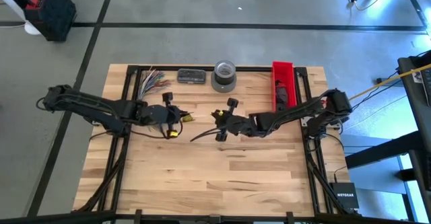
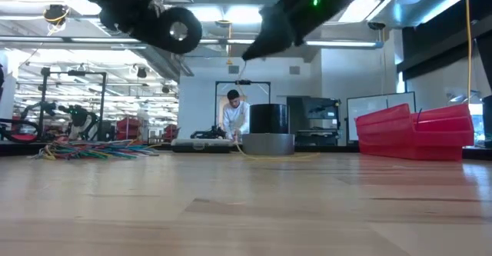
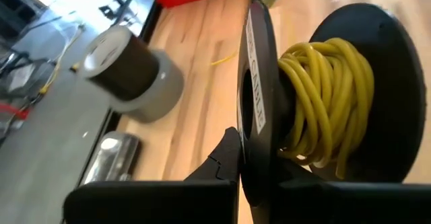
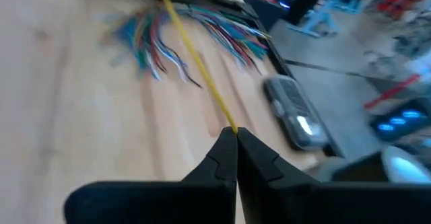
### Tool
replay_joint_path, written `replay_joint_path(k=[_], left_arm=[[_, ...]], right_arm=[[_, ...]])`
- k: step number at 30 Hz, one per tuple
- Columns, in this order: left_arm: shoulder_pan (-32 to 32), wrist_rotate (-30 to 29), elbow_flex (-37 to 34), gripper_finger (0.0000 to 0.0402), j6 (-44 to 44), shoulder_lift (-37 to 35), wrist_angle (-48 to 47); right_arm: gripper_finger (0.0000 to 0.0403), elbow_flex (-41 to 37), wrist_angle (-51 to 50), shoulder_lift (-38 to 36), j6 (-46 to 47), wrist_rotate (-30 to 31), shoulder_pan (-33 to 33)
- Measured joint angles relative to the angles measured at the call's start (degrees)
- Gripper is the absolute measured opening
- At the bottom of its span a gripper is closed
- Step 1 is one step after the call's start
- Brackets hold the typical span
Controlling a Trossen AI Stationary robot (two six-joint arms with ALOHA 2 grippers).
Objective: Coil cords
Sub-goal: Coil the yellow wire onto the spool
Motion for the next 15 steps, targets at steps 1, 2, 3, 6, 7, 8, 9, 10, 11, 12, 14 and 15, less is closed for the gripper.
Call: replay_joint_path(k=[1,2,3,6,7,8,9,10,11,12,14,15], left_arm=[[0.4,-0.3,0.0,0.0000,0.0,0.6,0.1],[0.8,-0.7,0.0,0.0000,0.0,1.0,0.1],[1.1,-1.0,0.0,0.0000,0.0,1.5,0.1],[2.3,-1.8,0.0,0.0000,0.6,3.4,1.3],[2.7,-1.8,0.0,0.0000,0.7,4.0,1.8],[3.1,-1.9,0.0,0.0000,0.7,4.7,2.1],[3.5,-1.9,0.0,0.0000,0.8,5.4,2.7],[3.9,-1.8,0.0,0.0000,1.1,6.2,3.7],[4.2,-1.8,0.0,0.0000,1.2,6.8,5.0],[4.4,-1.8,0.0,0.0000,1.2,7.4,6.3],[4.7,-1.7,0.0,0.0000,1.4,8.5,8.6],[4.8,-1.6,0.0,0.0000,1.7,9.0,9.6]], right_arm=[[0.0001,0.0,0.2,-0.6,1.0,-1.7,0.3],[0.0001,0.0,0.9,-1.1,2.1,-3.3,0.3],[0.0001,0.0,1.9,-1.4,2.9,-4.9,0.3],[0.0001,0.0,6.1,-1.3,4.1,-10.8,0.3],[0.0001,0.0,7.6,-1.1,4.6,-13.0,0.3],[0.0001,0.0,9.8,-0.8,5.1,-14.7,0.3],[0.0001,0.0,10.8,-0.7,5.4,-16.0,0.3],[0.0001,0.0,11.8,-0.5,5.7,-16.7,0.3],[0.0001,0.0,13.5,-0.1,5.9,-17.3,0.3],[0.0001,0.0,15.1,0.3,6.1,-18.0,0.3],[0.0000,0.0,17.3,0.9,6.3,-19.3,0.3],[0.0000,0.0,18.8,1.5,6.4,-19.4,0.2]])
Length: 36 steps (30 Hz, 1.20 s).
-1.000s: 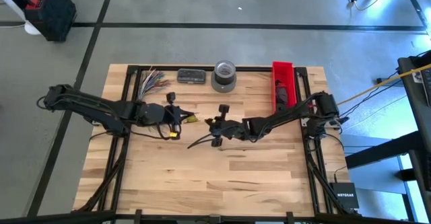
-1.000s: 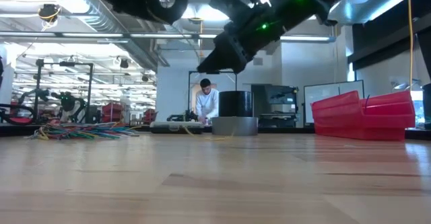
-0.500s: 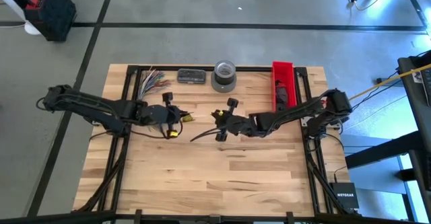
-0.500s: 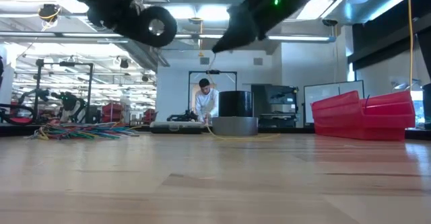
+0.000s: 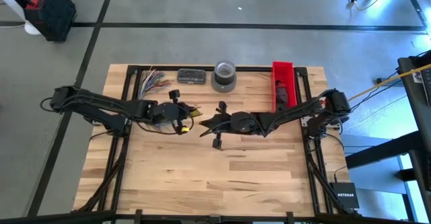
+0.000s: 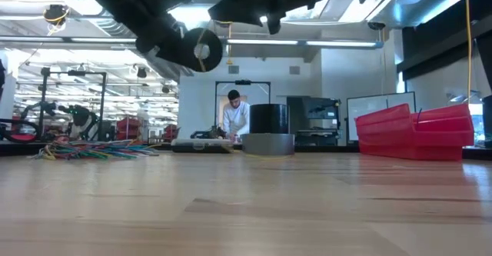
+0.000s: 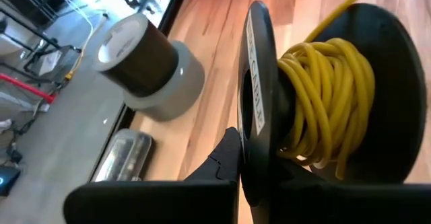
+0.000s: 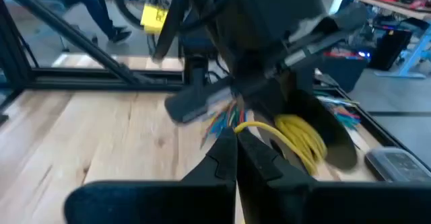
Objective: Coil cords
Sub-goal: Coil the yellow wire onto the spool
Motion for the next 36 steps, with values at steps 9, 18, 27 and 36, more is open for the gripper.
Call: replay_joint_path(k=[9,18,27,36], left_arm=[[0.1,5.2,0.0,0.0000,2.1,2.4,4.3],[0.1,5.7,0.0,0.0000,-1.7,2.4,14.4],[-0.4,5.6,0.2,0.0000,-5.0,2.3,17.6],[-1.0,6.2,1.7,0.0000,-5.0,-2.9,12.3]], right_arm=[[0.0000,0.0,9.2,2.7,-0.2,-0.3,-1.6],[0.0000,1.5,13.1,7.7,-0.8,-1.8,-1.9],[0.0000,4.7,4.5,8.7,-4.3,3.3,-1.8],[0.0000,5.0,-9.6,5.6,-6.7,13.2,-1.0]])
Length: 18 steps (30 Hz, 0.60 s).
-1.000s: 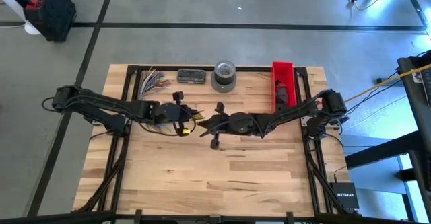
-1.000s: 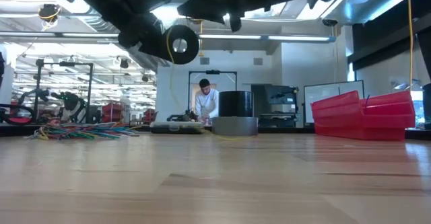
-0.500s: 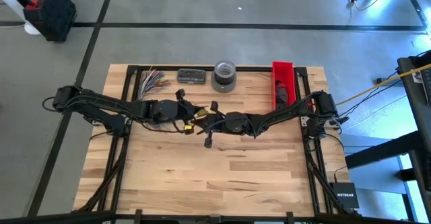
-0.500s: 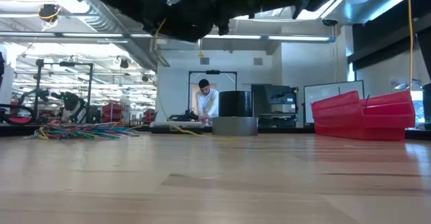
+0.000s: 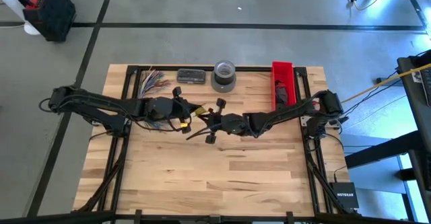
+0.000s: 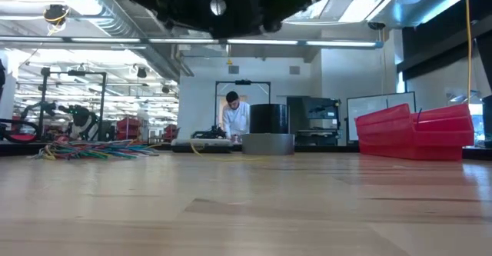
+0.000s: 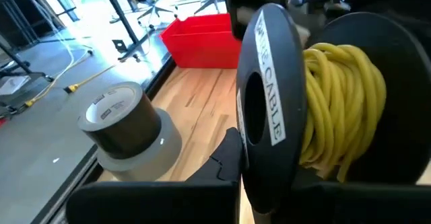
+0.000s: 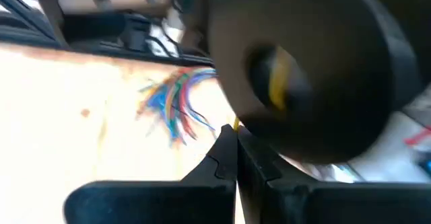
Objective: Coil cords
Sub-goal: Coil the yellow wire onto the spool
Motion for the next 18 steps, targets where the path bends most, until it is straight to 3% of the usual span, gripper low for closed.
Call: replay_joint_path(k=[4,9,14,18], left_arm=[[-0.4,0.0,0.8,0.0000,-1.1,-1.4,-0.9],[-0.9,0.4,0.5,0.0000,-0.8,-1.0,-2.6],[-1.2,0.3,0.5,0.0000,-0.2,-1.3,-2.7],[-1.2,0.2,0.4,0.0000,0.1,-1.3,-3.0]], right_arm=[[0.0000,-1.0,-7.1,-2.2,-2.5,7.8,1.3],[0.0019,-0.3,-4.7,-4.6,-1.7,9.9,1.4],[0.0090,-0.9,-12.6,-5.1,2.3,7.8,2.1],[0.0141,-3.4,-6.4,-4.5,3.8,1.1,1.6]])
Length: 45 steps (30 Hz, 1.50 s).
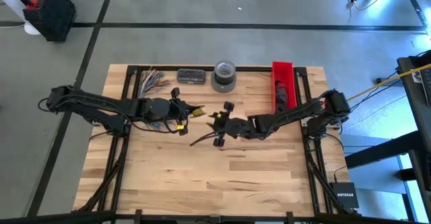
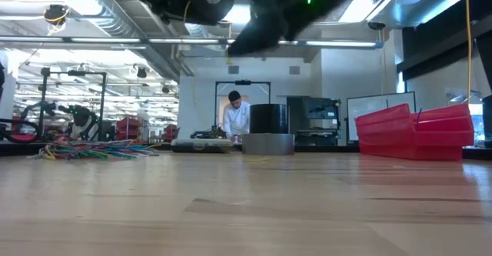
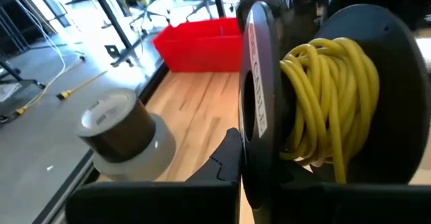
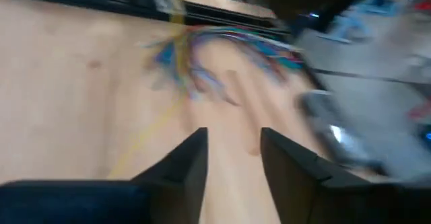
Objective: Coil cords
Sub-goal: Coil the yellow wire onto the spool
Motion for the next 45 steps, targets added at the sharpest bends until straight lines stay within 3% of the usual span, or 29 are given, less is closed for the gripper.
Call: replay_joint_path(k=[4,6,13,24,35,41,45], left_arm=[[-0.4,-0.1,0.0,0.0000,-0.1,0.0,0.1],[-0.4,0.0,0.0,0.0000,0.0,0.0,0.0],[-0.3,-0.1,0.0,0.0000,0.8,0.0,0.2],[-0.4,-0.1,-0.1,0.0000,0.8,0.0,-0.2],[-0.4,-0.1,-0.1,0.0000,0.8,0.0,-0.5],[-0.4,-0.1,-0.1,0.0000,0.8,0.0,-0.6],[-0.4,-0.1,-0.1,0.0000,1.0,-0.2,-2.6]], right_arm=[[0.0168,-6.6,19.6,5.1,-0.2,-10.0,-2.3],[0.0171,-7.4,28.7,7.8,1.3,-11.8,-3.2],[0.0164,-4.5,35.7,15.4,3.3,-14.7,-4.6],[0.0142,0.5,33.6,19.4,3.9,-12.6,-4.8],[0.0009,0.4,33.6,19.5,2.2,-13.1,-4.8],[0.0009,0.5,32.8,19.3,0.2,-12.5,-4.7],[0.0008,0.4,27.6,16.3,-4.0,-6.5,-3.9]])
